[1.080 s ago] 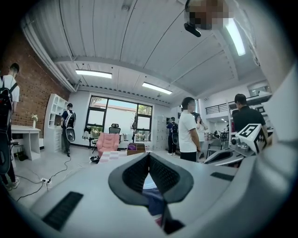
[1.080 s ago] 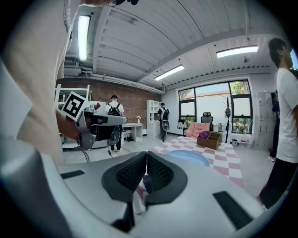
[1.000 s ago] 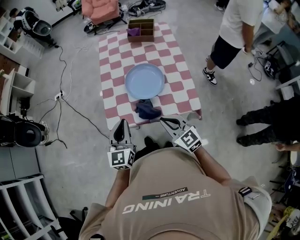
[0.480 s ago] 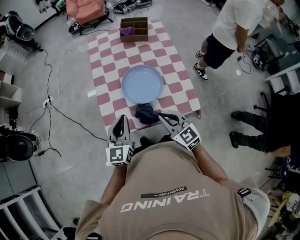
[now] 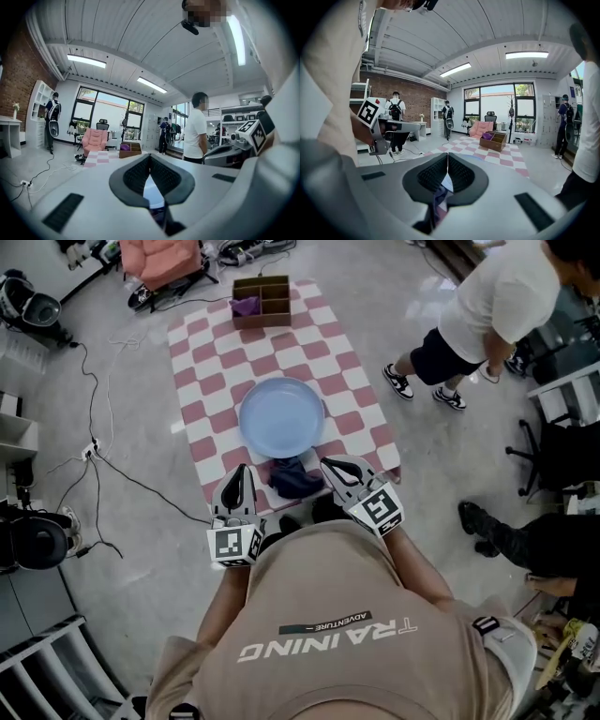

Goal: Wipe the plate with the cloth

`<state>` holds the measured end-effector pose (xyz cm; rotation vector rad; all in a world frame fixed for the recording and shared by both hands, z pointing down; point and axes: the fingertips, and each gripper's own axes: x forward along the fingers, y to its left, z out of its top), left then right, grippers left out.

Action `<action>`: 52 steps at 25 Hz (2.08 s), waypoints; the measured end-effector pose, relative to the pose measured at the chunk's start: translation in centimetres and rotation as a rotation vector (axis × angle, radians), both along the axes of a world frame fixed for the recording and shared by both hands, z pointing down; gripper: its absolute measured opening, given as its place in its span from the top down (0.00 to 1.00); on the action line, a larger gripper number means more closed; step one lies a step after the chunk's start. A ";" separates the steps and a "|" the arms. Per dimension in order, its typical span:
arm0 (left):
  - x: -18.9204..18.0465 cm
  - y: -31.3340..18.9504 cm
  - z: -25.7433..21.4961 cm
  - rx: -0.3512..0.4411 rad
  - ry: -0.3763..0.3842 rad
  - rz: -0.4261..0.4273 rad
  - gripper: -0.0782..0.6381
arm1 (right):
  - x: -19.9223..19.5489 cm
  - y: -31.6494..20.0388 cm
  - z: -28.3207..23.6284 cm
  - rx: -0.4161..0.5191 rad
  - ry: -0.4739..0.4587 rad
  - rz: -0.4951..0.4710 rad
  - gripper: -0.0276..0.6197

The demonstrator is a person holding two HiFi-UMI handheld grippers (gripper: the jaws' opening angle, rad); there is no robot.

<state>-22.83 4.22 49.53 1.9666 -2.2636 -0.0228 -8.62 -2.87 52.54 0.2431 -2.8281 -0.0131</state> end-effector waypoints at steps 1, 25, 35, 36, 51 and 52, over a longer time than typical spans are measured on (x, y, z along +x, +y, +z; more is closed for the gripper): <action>-0.1 -0.4 -0.2 -0.001 -0.001 -0.011 0.87 | -0.2 -0.6 -0.1 0.002 -0.003 -0.009 0.93; 1.5 -5.5 0.5 -0.078 -0.001 -0.185 0.87 | 0.2 -9.4 1.1 -0.037 -0.012 -0.157 0.93; 3.2 -4.2 10.8 -0.338 0.048 -0.039 0.87 | -0.7 -9.4 0.5 -0.019 -0.008 -0.143 0.93; 3.9 -4.0 12.3 -0.387 0.076 0.000 0.87 | -0.8 -9.6 0.6 -0.026 -0.010 -0.135 0.93; 8.1 -5.3 16.9 -0.564 0.119 0.220 0.43 | -0.6 -9.5 1.1 -0.021 0.021 -0.152 0.93; 8.5 -5.3 17.3 -0.595 0.108 0.233 0.37 | -0.6 -9.4 1.1 -0.023 0.021 -0.155 0.93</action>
